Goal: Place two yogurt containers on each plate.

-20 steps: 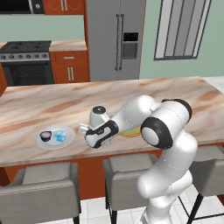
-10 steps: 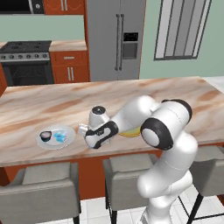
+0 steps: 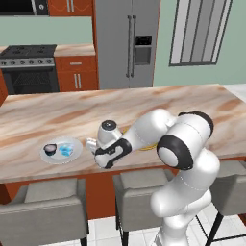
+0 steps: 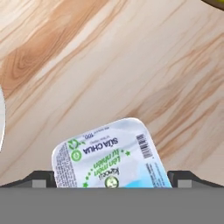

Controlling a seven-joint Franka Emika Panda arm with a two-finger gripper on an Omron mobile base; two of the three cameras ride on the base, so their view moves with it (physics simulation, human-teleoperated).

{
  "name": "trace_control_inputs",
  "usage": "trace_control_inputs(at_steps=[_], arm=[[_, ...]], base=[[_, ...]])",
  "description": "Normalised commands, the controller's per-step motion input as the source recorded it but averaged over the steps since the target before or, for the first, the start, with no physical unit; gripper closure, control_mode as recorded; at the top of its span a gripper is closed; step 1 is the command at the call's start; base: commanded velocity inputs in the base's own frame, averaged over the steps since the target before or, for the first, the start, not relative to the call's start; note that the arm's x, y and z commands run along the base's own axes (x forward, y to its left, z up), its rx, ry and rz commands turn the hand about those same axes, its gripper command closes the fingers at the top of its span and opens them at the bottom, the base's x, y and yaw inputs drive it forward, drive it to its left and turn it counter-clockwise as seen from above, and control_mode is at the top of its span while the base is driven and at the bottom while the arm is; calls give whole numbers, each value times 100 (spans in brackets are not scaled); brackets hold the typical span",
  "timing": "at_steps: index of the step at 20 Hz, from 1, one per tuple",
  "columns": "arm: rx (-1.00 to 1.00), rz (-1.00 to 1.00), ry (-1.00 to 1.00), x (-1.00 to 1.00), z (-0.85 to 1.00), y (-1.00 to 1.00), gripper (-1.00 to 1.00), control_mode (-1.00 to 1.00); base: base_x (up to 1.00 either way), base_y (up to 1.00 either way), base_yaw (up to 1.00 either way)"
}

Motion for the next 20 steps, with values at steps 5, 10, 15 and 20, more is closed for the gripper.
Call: trace_control_inputs(at_steps=[5, 10, 15, 20], arm=[[0, 0, 0, -1, -13, 1, -100, -100], [0, 1, 0, 0, -16, 5, 100, -100], [0, 0, -3, -4, -1, 1, 100, -100], [0, 0, -11, -15, 8, -5, 100, -100]], base=[[0, 0, 0], [0, 0, 0], [0, 0, 0], [0, 0, 0]])
